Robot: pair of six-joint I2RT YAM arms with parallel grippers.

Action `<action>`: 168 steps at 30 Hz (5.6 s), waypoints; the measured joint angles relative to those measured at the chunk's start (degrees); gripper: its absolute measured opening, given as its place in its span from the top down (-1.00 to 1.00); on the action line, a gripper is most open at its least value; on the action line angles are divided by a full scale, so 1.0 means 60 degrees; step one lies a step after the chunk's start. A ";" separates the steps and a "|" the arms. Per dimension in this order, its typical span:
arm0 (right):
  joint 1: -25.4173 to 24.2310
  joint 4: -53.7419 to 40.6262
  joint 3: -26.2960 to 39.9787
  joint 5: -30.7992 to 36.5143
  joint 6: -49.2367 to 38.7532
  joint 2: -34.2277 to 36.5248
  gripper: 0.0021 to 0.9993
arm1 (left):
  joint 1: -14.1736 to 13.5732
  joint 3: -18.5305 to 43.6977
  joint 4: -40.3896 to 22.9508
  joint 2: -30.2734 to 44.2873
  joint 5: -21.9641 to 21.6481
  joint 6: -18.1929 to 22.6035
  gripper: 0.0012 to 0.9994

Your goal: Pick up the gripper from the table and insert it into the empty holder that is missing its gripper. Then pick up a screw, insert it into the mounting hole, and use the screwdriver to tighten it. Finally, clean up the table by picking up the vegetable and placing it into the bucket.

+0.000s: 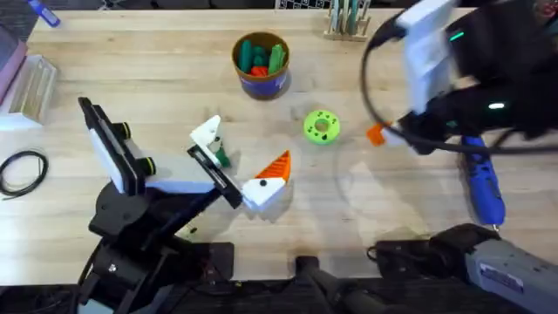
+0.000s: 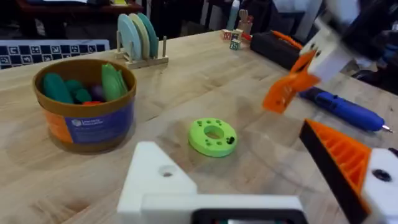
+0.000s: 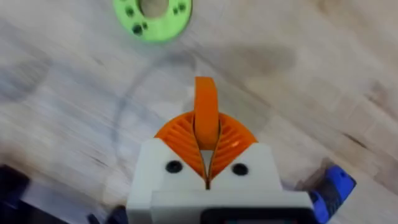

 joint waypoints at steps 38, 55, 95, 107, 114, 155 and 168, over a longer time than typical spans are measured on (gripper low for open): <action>0.0405 1.2109 -0.4187 -1.1042 1.2572 0.2227 0.99 | 0.0000 0.0000 -0.0029 0.0000 0.2285 0.0000 -0.97; 0.0872 1.2564 -0.3725 -1.1141 1.3651 0.2227 0.99 | 0.0000 0.0000 -0.0058 0.0000 0.2477 0.0000 -0.97; 0.2459 1.4695 -0.1600 -1.0948 1.3812 0.5706 0.98 | 0.0200 0.0007 -0.0069 0.0004 0.1319 -0.0419 -0.97; 0.2539 1.5711 -0.1604 -1.1552 1.3589 0.5964 -0.34 | -0.0026 0.0011 -0.0066 0.0000 0.2082 -0.0237 -0.97; 0.2535 1.5733 -0.1604 -1.1641 1.3558 0.5964 -0.86 | -0.0026 0.0011 -0.0073 0.0000 0.2364 -0.0200 -0.97; 0.2896 0.3867 -0.0318 0.0448 0.5079 0.3730 -0.43 | -0.0026 0.0011 -0.0079 0.0000 0.2510 -0.0197 -0.97; 0.2892 0.4058 -0.0314 0.0553 0.5208 0.4024 0.44 | -0.0026 0.0011 -0.0080 0.0000 0.2510 -0.0200 -0.97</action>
